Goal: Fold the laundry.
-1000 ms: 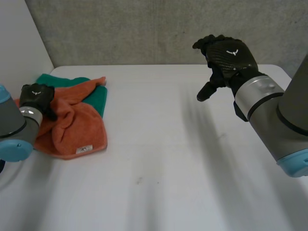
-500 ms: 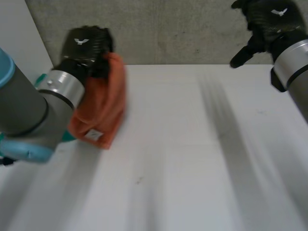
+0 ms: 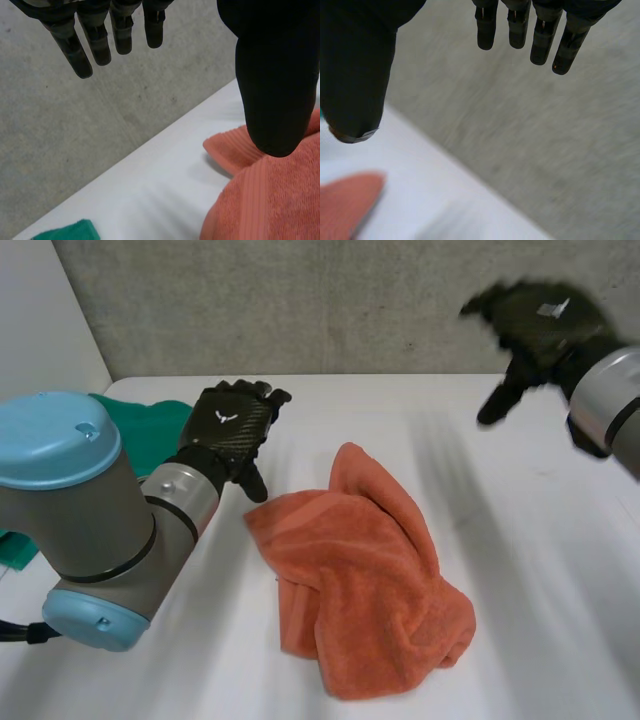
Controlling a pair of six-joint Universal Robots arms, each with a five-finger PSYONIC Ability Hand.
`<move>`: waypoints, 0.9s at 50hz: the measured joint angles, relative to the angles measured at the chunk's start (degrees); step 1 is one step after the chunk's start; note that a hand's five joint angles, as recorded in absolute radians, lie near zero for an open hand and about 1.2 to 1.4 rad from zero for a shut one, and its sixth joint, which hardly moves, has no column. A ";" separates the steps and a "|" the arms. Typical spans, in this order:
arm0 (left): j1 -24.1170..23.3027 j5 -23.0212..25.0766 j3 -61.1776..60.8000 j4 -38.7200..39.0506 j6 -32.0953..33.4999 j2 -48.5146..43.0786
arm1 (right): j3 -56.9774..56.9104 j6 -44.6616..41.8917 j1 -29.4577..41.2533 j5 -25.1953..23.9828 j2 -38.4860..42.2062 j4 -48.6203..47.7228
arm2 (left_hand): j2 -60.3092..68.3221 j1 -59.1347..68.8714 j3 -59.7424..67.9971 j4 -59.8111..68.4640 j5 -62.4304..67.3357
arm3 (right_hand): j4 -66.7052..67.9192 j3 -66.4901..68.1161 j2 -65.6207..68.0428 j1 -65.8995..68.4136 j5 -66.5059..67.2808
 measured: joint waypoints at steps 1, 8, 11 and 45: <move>0.07 0.09 -0.11 -0.22 0.02 -0.11 | -0.03 -1.44 0.20 -0.52 0.83 1.47 | 0.00 0.00 0.00 0.00 0.00 | 0.00 0.00 0.00 0.00 0.00; -0.28 2.07 -1.59 -4.53 0.05 -1.50 | 2.26 -12.83 3.81 -3.22 8.47 10.21 | 0.00 0.00 0.00 0.00 0.00 | 0.00 0.00 0.00 0.00 0.00; -0.68 2.77 -2.81 -6.32 0.08 -1.95 | 5.04 -16.44 5.60 -4.10 10.71 10.10 | 0.00 0.00 0.00 0.00 0.00 | 0.00 0.00 0.00 0.00 0.00; 5.36 -1.83 -10.18 -2.01 -2.32 8.57 | -2.99 2.10 9.22 -1.69 1.32 -10.50 | 0.00 0.00 0.00 0.00 0.00 | 54.90 55.38 54.53 43.04 51.99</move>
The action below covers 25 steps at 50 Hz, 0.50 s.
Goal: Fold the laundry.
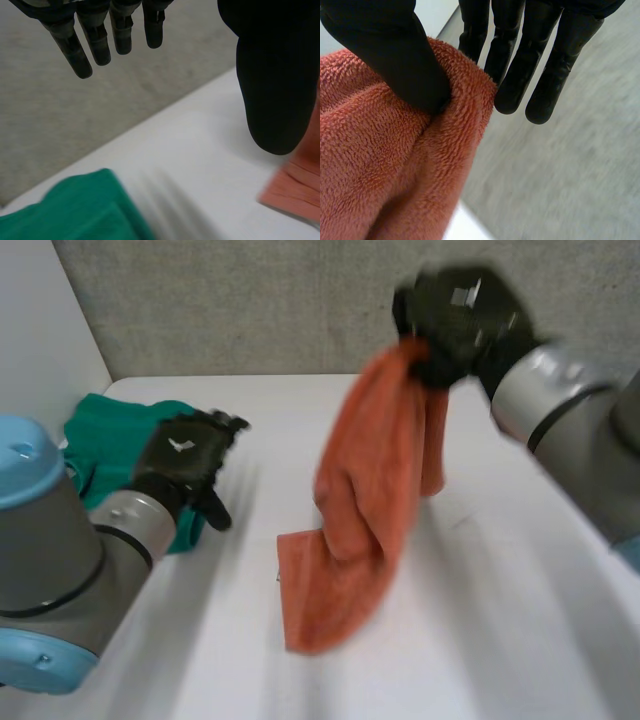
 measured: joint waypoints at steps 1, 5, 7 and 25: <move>0.52 -0.84 0.00 0.19 -0.56 0.74 | -1.76 2.28 0.00 0.01 -0.47 -0.06 | 0.00 0.00 0.00 0.00 0.00 | 0.00 0.00 0.00 -0.07 0.00; 2.14 -2.93 -0.13 0.42 -2.73 2.70 | -6.51 7.17 0.12 0.22 -1.00 -0.22 | 0.00 0.00 0.00 0.00 0.00 | 0.01 0.00 0.00 -0.07 0.07; 2.65 -3.36 -0.31 0.39 -3.60 3.20 | -7.62 7.92 0.20 0.34 -0.94 -0.26 | 0.00 0.00 0.00 0.00 0.00 | 0.02 0.00 0.00 -0.07 0.07; 1.42 11.15 0.58 -1.12 -21.06 -5.28 | -11.27 8.05 6.38 5.39 2.77 0.20 | 0.00 0.00 0.00 0.00 0.00 | 0.22 0.00 0.00 0.33 0.08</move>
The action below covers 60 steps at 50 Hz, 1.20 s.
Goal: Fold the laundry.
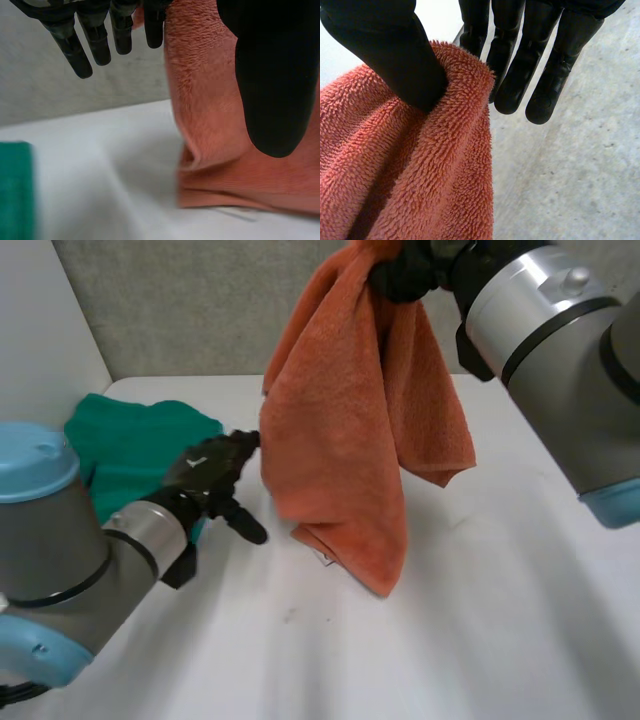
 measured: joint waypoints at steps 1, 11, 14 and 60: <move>0.03 1.26 0.87 0.01 -2.04 -1.37 | 0.59 -0.01 0.20 0.09 -0.16 0.04 | 0.00 0.00 0.00 0.00 0.00 | 0.00 0.00 0.00 0.00 0.00; -0.45 4.84 9.34 0.43 -15.34 -11.89 | 6.02 0.18 0.31 0.16 -2.56 0.10 | 10.25 11.87 9.11 9.64 8.61 | 0.00 0.00 0.00 0.00 0.00; -1.78 4.97 11.80 0.35 -17.71 -14.72 | 8.21 0.11 -0.01 0.30 -3.84 -0.05 | 35.21 39.57 34.65 35.31 33.91 | 0.00 0.00 0.00 0.00 0.00; -2.95 -1.35 9.69 -7.31 11.58 8.57 | 7.38 -28.30 -7.20 -3.52 3.81 22.56 | 56.76 54.88 56.31 57.05 53.02 | -55.08 -55.31 -54.54 -42.95 -51.82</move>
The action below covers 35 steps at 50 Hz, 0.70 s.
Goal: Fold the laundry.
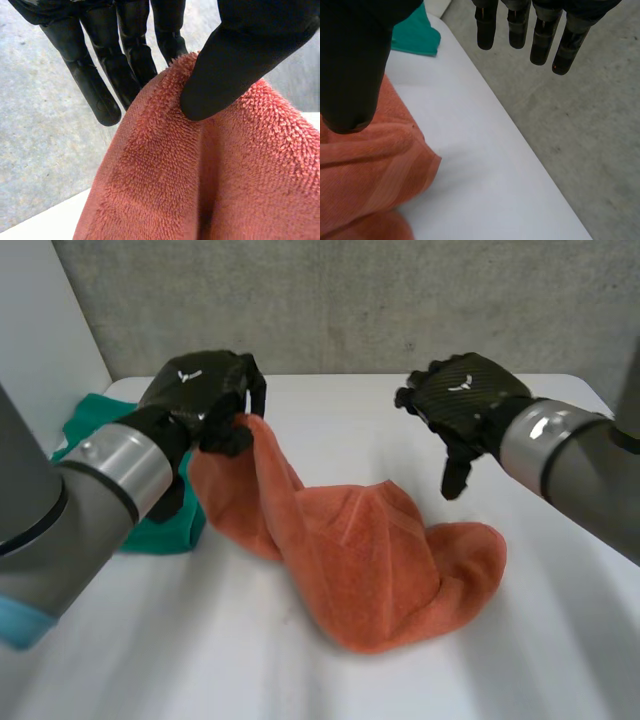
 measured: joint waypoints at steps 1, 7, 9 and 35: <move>-0.12 -0.03 -0.52 -0.28 0.73 0.55 | -0.80 -0.20 0.04 -0.36 0.86 0.04 | 0.00 0.00 0.00 0.00 0.00 | 0.00 0.00 0.00 0.00 0.00; -0.66 -0.24 -7.01 -1.67 6.38 7.46 | -10.27 -7.19 0.30 -7.52 12.93 2.01 | 0.00 -0.01 0.00 0.01 0.00 | 0.00 0.00 0.00 0.00 0.00; -0.68 -0.27 -7.85 -1.71 6.74 8.37 | -11.34 -8.53 0.32 -8.81 14.58 2.36 | 0.00 0.00 0.00 0.01 0.00 | 0.00 0.00 0.00 0.00 0.00; 2.64 -2.14 -7.93 -0.82 7.11 8.34 | -23.44 -18.73 1.88 -7.69 35.27 -3.83 | 0.00 0.00 0.00 0.01 0.00 | 54.99 55.33 54.52 43.70 51.91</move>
